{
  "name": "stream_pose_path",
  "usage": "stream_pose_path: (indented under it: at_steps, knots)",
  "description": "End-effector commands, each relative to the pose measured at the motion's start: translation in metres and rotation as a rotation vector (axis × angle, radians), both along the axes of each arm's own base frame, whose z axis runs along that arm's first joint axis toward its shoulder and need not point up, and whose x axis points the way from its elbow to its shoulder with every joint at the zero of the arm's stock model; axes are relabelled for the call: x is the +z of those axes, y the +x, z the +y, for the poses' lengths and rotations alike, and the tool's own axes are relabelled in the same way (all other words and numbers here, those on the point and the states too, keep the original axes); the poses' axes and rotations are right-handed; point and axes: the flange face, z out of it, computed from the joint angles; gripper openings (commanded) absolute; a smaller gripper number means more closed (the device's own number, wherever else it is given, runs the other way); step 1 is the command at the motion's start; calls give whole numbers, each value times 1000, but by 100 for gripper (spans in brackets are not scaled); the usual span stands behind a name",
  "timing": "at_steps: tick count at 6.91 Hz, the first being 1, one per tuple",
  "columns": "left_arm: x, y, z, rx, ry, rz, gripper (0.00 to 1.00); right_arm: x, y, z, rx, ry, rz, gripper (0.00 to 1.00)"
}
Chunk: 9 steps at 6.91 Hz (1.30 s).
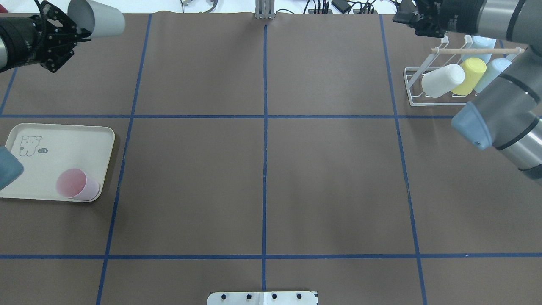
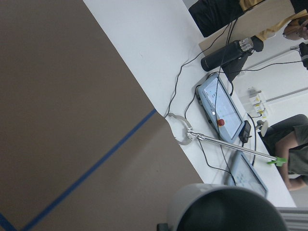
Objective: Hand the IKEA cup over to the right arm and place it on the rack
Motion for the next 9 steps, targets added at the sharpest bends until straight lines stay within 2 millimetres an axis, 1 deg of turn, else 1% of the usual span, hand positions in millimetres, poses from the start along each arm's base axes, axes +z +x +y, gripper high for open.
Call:
stream_pose_path:
  at_steps: [1,2,3,4,5,6,7,8,9]
  knots:
    - [-69,44,26,29,-4,298,0,-28,-48,31,11,-7,-98,100]
    - [-95,60,36,36,0,442,0,-47,-57,38,-16,-27,-161,100]
    - [-105,65,48,46,14,579,0,-59,-62,44,-42,-47,-214,100]
    - [-110,58,57,70,30,705,0,-65,-64,53,-61,-37,-278,100]
    - [-114,54,62,90,20,785,0,-67,-66,59,-60,-46,-339,100]
    - [-123,55,60,84,6,826,0,-71,-71,65,-52,-36,-375,100]
    - [-136,72,63,76,-21,890,0,-74,-80,76,-29,-18,-429,100]
    - [-147,88,72,69,-37,941,0,-81,-91,86,-10,-1,-487,100]
    - [-150,94,80,65,-57,1011,0,-87,-99,93,3,-5,-517,100]
